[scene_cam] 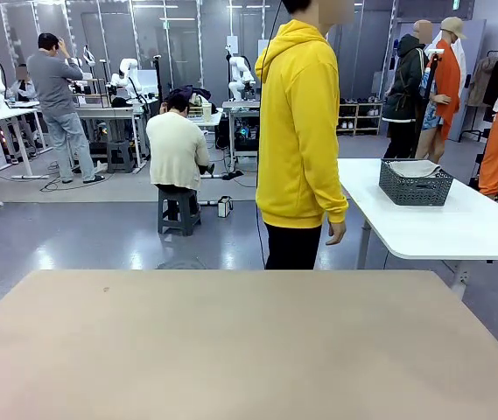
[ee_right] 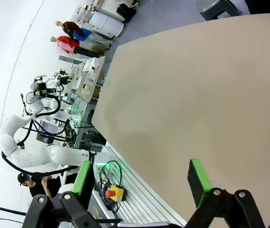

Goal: Fold the towels and place them in the basket.
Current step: Stack the folded Towel with hook on the right side of the table.

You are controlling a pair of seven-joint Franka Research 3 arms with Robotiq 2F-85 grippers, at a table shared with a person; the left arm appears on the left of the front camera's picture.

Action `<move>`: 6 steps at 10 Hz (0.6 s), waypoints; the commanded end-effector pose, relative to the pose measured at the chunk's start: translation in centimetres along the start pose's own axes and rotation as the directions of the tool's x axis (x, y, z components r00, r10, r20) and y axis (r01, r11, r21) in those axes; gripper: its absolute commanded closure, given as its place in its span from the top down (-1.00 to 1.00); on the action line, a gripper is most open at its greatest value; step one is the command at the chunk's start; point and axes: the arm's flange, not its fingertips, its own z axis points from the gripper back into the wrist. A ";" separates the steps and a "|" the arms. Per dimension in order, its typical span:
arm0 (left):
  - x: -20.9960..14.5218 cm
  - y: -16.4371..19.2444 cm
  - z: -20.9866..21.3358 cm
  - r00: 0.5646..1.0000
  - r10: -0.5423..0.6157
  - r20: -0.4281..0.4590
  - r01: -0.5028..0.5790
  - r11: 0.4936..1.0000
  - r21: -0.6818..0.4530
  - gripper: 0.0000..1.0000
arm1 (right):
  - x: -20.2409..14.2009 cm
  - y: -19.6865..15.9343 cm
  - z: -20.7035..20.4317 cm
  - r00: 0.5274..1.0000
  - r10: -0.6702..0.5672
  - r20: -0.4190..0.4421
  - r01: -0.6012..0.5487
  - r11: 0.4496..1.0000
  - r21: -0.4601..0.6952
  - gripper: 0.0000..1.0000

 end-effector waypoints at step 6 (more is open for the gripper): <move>0.1 -0.1 0.0 1.000 -0.003 0.000 0.003 1.000 -0.001 1.00 | 0.1 -0.1 -0.1 1.000 0.003 0.001 -0.003 1.000 -0.003 1.00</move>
